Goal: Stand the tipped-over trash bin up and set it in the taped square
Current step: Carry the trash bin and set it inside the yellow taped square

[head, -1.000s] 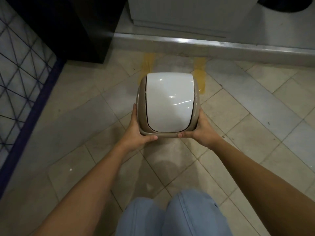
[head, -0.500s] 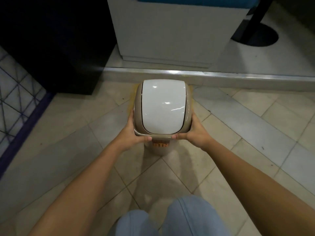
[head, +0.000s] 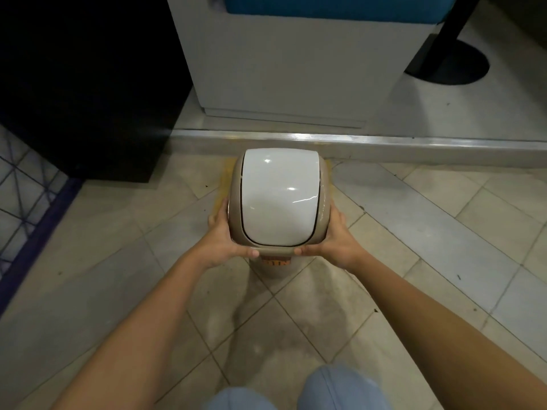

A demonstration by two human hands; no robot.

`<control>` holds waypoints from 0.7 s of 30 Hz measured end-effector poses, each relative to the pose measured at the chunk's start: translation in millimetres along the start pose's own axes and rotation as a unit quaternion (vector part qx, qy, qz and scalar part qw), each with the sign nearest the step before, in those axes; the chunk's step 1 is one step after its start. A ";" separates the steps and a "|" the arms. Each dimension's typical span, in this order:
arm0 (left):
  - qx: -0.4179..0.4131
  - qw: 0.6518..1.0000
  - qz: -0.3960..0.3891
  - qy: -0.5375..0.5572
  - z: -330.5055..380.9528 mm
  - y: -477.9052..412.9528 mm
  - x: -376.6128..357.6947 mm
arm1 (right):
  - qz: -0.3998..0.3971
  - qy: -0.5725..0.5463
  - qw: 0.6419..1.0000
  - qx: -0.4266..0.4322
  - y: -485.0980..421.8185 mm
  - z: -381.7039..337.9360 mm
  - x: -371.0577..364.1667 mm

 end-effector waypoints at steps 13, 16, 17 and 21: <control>0.001 0.999 -0.012 -0.031 1.1 -4.9 7.1 | 0.010 -0.011 1.000 -0.012 2.7 -10.4 -5.4; 0.000 0.999 -0.009 -0.040 1.9 -10.6 10.6 | 0.014 0.003 1.000 -0.014 -5.8 -11.3 -5.3; -0.001 0.999 -0.009 -0.042 3.3 -12.9 11.9 | 0.015 0.005 1.000 -0.015 -9.4 -10.7 -4.9; -0.003 0.999 -0.019 -0.039 10.6 -22.0 10.9 | 0.015 -0.005 1.000 -0.024 -19.1 -6.4 0.0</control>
Point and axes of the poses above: each hand's wrist, its own y-axis away from the middle knuckle, its own x-axis out of the back of the hand, z = x × y, the point moved 9 cm from there along -y, towards the middle knuckle, and after that the axes turned 6 degrees about x, right-handed, at the moved point
